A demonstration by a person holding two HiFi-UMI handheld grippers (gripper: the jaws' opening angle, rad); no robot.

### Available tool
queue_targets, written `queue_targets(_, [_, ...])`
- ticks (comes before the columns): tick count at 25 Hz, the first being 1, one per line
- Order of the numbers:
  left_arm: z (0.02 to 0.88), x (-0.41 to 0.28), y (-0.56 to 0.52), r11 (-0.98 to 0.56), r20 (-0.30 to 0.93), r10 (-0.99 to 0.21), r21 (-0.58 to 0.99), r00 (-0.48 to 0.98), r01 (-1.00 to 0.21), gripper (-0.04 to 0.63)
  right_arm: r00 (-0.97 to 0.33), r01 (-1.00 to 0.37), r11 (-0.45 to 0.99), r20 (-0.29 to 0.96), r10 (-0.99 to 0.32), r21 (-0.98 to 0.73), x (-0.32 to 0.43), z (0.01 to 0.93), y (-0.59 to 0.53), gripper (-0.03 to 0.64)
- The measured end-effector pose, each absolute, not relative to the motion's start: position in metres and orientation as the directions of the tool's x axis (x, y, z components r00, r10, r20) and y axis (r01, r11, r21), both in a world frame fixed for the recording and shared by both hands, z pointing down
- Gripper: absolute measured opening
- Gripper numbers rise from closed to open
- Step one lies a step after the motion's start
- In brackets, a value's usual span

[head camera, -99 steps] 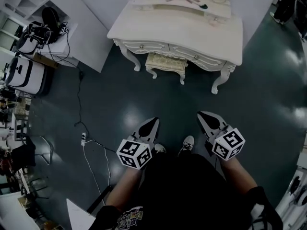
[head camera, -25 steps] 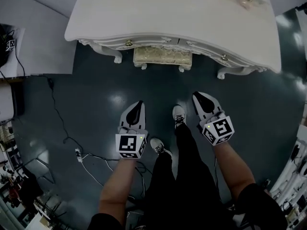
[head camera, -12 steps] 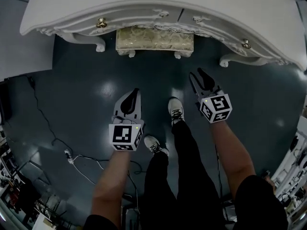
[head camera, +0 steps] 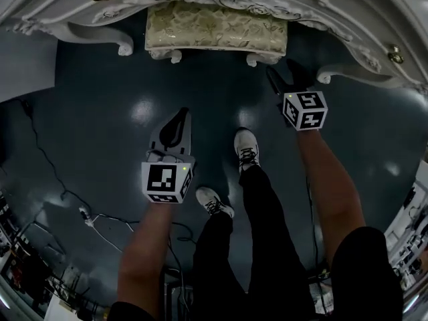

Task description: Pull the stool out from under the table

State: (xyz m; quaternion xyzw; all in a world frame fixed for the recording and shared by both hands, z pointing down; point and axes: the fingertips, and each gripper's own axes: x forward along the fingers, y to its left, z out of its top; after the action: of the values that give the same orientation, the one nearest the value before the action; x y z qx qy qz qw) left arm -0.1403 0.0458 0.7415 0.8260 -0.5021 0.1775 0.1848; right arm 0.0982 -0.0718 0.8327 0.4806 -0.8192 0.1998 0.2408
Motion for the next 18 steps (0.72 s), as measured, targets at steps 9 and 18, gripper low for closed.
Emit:
queue_targets(9, [0.779, -0.155, 0.039, -0.401, 0.496, -0.769, 0.117, 0.403, -0.909, 0.082, -0.414, -0.863, 0.503, 0.619, -0.668, -0.034, 0.093, 0.875, -0.104, 0.293])
queue_targets(18, [0.804, -0.165, 0.03, -0.37, 0.513, -0.773, 0.113, 0.373, -0.922, 0.136, -0.388, -0.84, 0.54, 0.637, -0.666, 0.053, 0.086, 0.893, -0.119, 0.293])
